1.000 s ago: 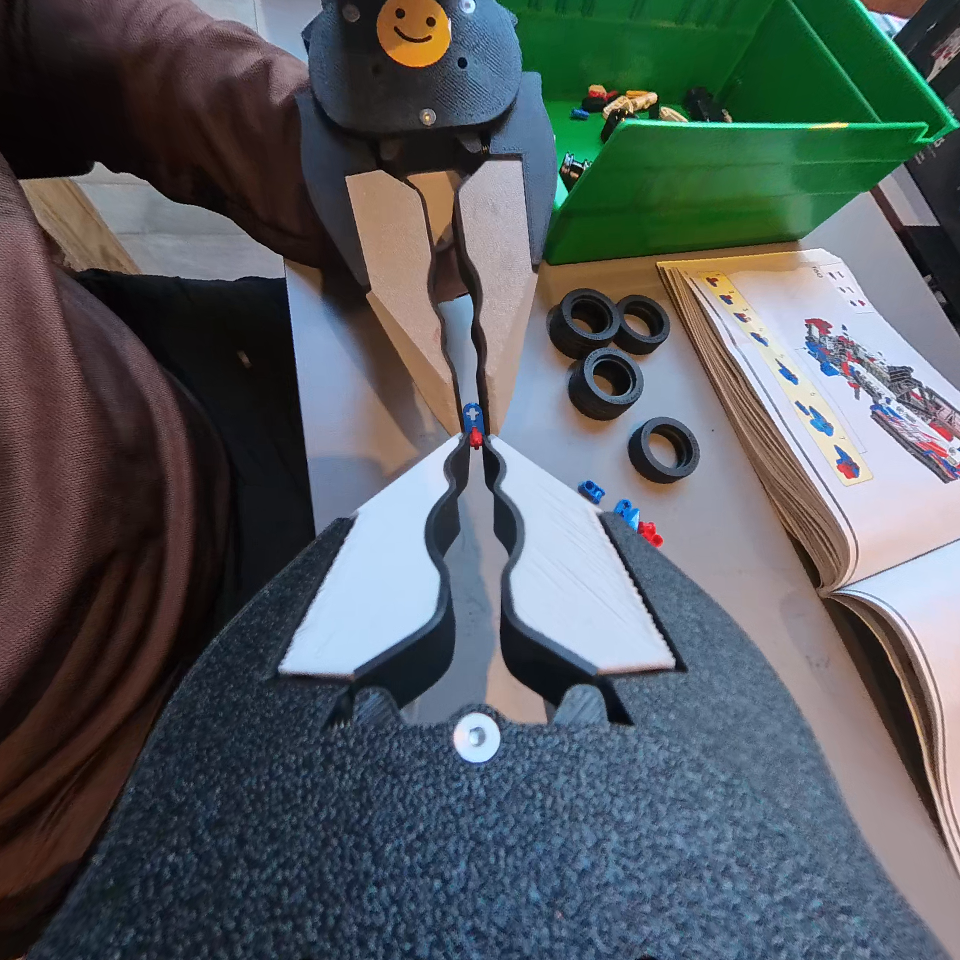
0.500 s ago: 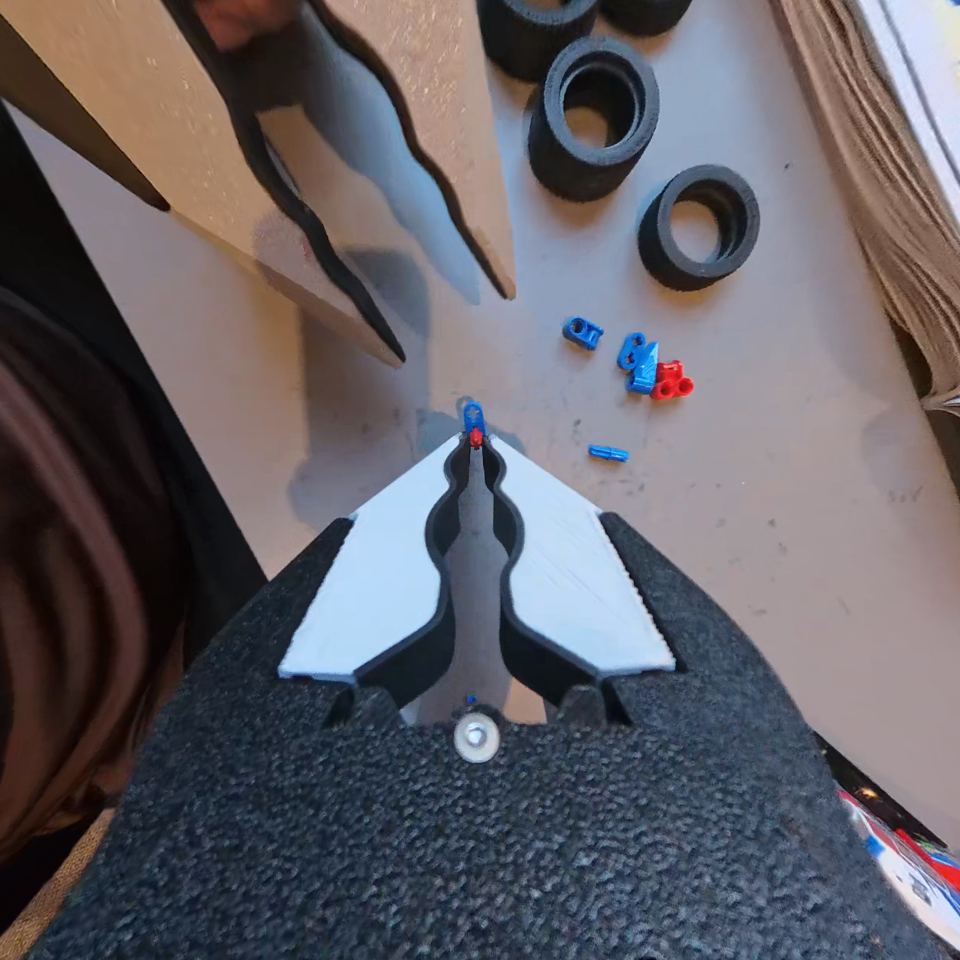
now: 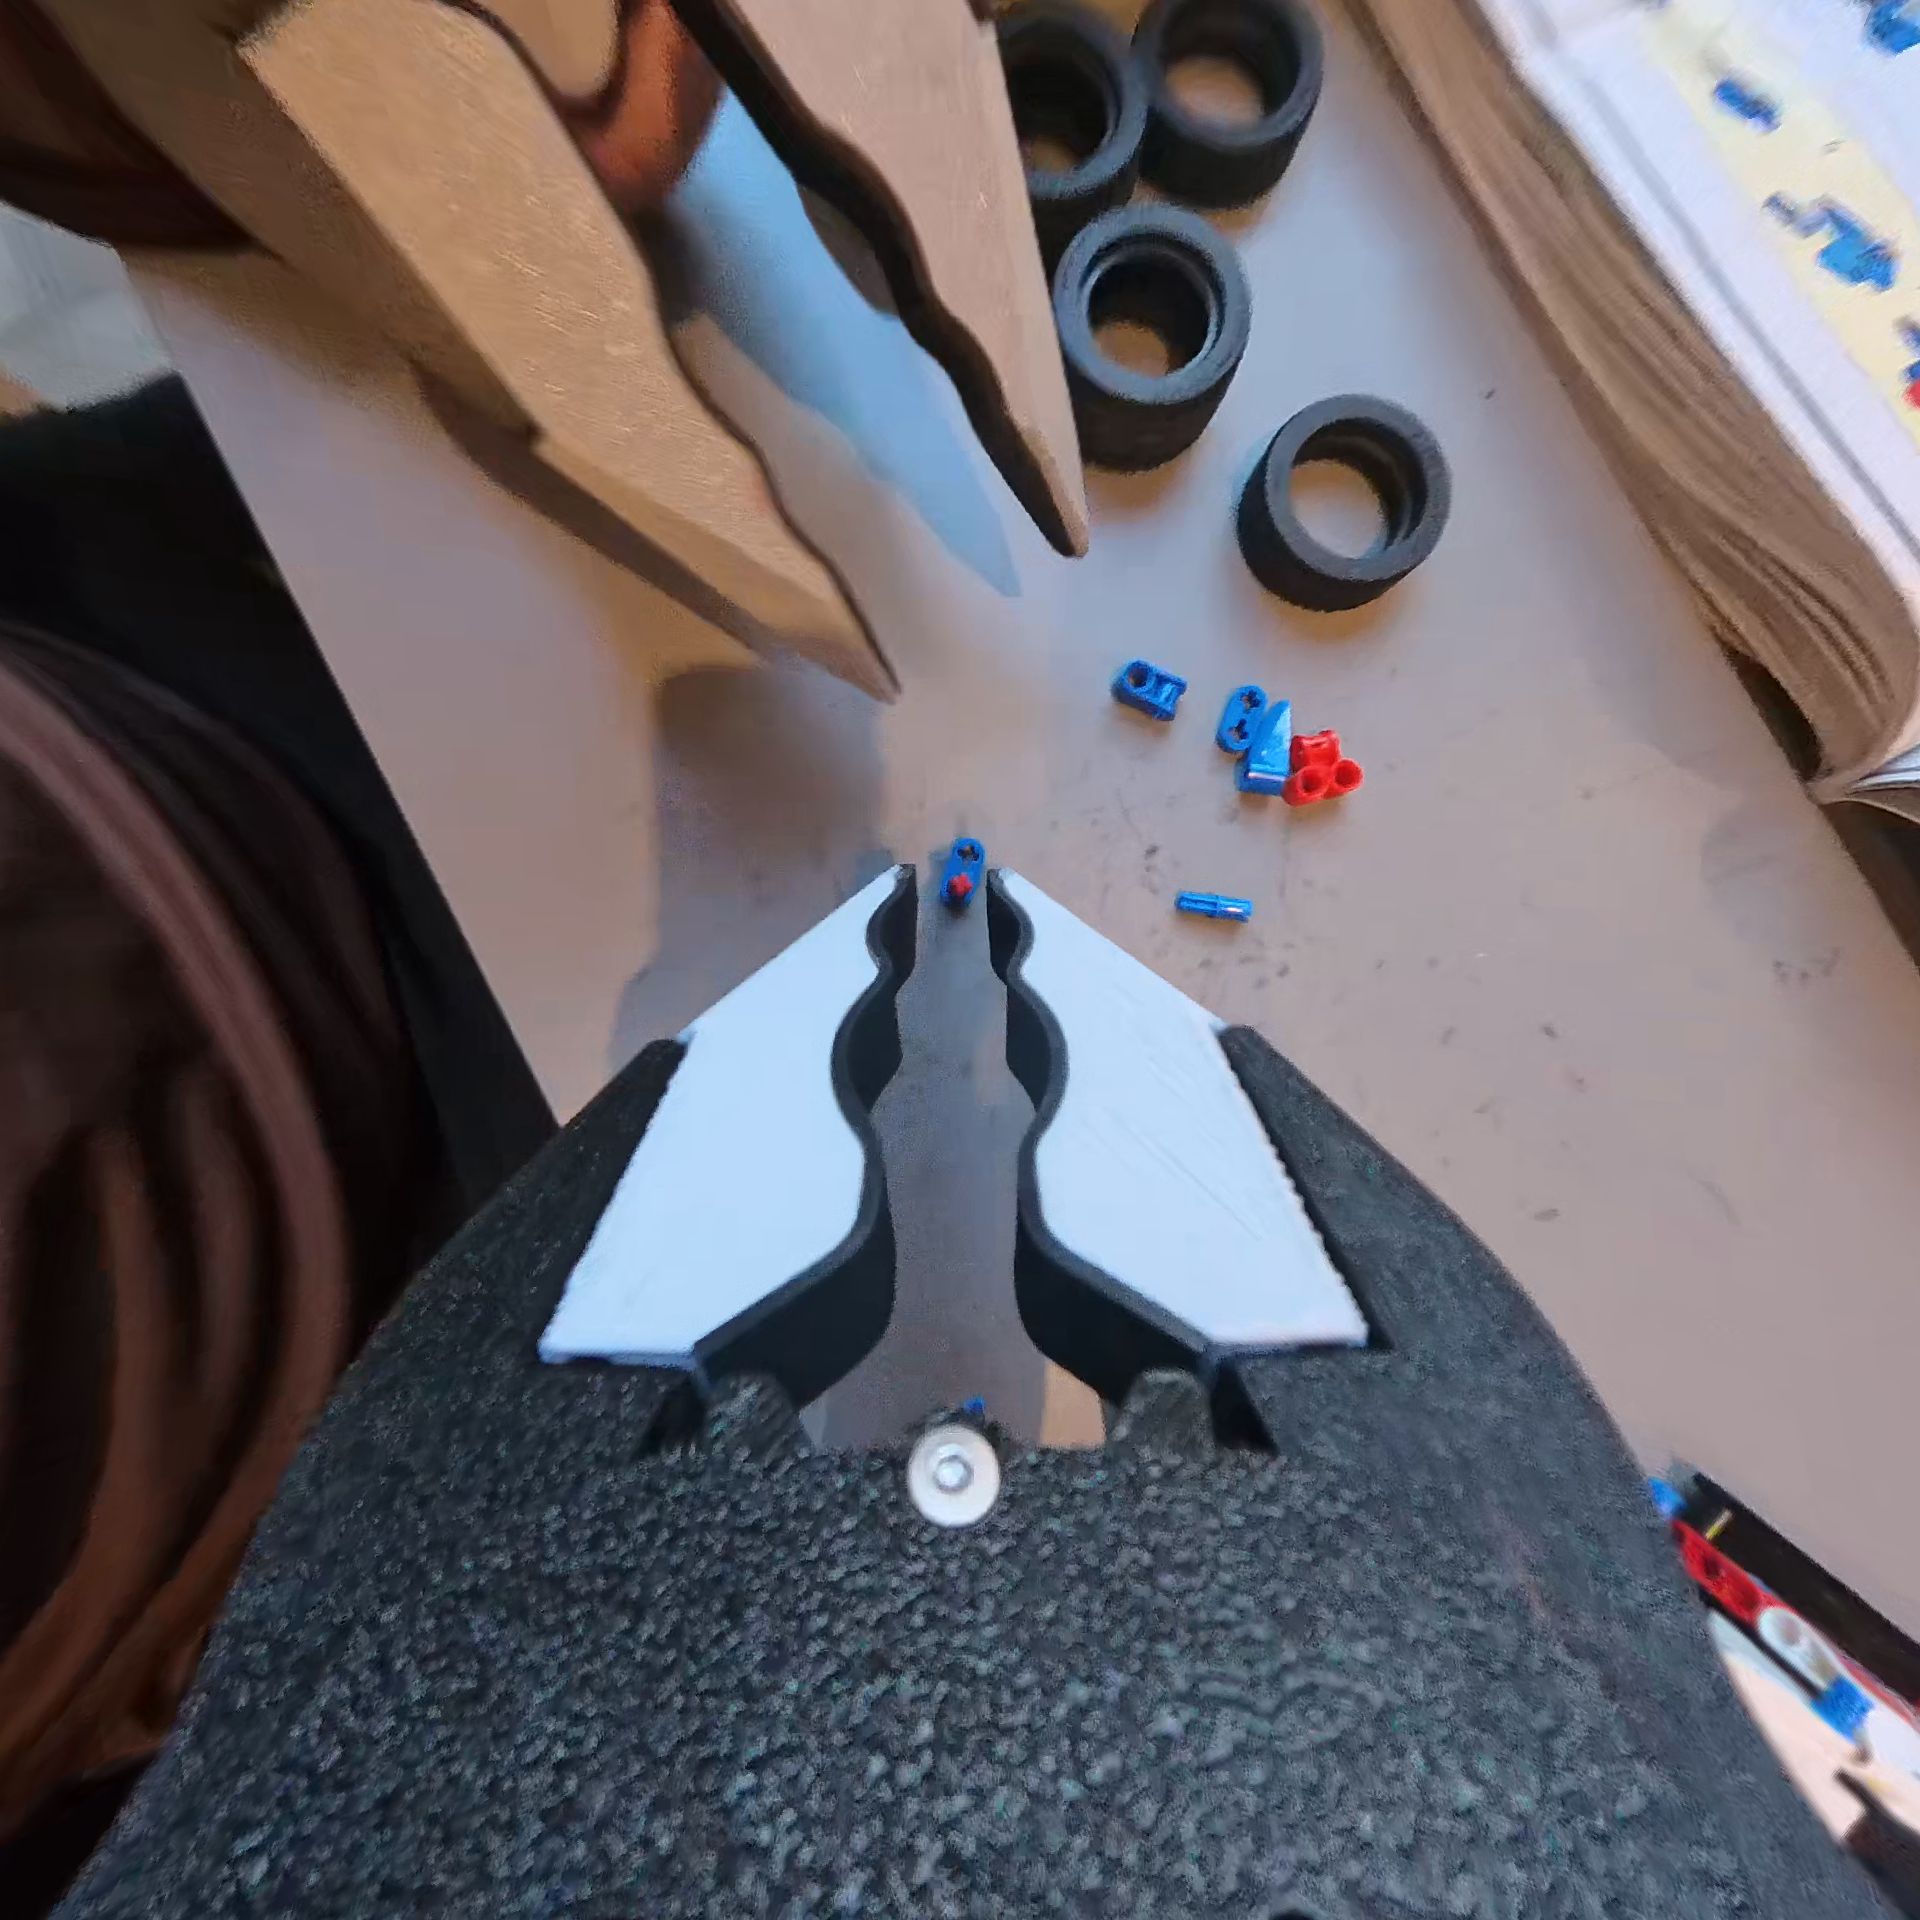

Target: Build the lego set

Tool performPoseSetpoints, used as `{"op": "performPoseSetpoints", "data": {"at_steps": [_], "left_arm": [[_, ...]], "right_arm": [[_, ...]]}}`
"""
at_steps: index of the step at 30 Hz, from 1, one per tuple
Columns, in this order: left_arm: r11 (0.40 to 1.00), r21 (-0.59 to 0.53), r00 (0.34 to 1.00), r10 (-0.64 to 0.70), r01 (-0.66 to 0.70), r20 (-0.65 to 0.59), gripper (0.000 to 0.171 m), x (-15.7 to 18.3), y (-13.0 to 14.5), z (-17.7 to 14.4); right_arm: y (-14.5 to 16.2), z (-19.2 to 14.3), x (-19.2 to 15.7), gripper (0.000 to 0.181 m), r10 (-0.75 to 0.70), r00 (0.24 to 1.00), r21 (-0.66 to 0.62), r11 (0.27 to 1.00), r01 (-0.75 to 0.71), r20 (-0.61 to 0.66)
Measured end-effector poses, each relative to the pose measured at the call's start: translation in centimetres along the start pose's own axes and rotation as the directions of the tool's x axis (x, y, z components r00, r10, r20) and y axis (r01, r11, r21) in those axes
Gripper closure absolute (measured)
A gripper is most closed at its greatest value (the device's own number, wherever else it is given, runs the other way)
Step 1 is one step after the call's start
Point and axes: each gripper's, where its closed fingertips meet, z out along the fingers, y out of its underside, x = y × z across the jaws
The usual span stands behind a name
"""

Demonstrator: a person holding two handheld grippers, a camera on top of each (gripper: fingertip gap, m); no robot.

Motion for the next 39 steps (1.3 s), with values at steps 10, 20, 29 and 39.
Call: {"op": "performPoseSetpoints", "data": {"at_steps": [10,20,29,39], "left_arm": [[0.950,-0.302,0.987,-0.034,0.081,0.158,0.144,-3.5,0.7,4.9],[0.931,-0.330,0.967,-0.074,0.155,0.243,0.162,-4.0,1.4,5.5],[0.938,-0.338,0.984,-0.021,0.080,0.174,0.162,-2.8,1.1,4.8],[0.935,-0.336,0.954,0.197,-0.114,0.227,0.169,-0.9,0.5,2.9]], "right_arm": [[0.4,-3.0,1.5,0.168,0.071,0.993,0.204,0.978,-0.052,-0.090],[0.9,-5.1,2.3,0.169,0.067,0.989,0.225,0.974,-0.036,-0.133],[0.9,-4.9,2.1,0.170,0.073,0.991,0.231,0.972,-0.047,-0.108],[1.8,-3.2,2.6,0.173,0.228,0.972,0.198,0.956,-0.214,-0.053]]}}
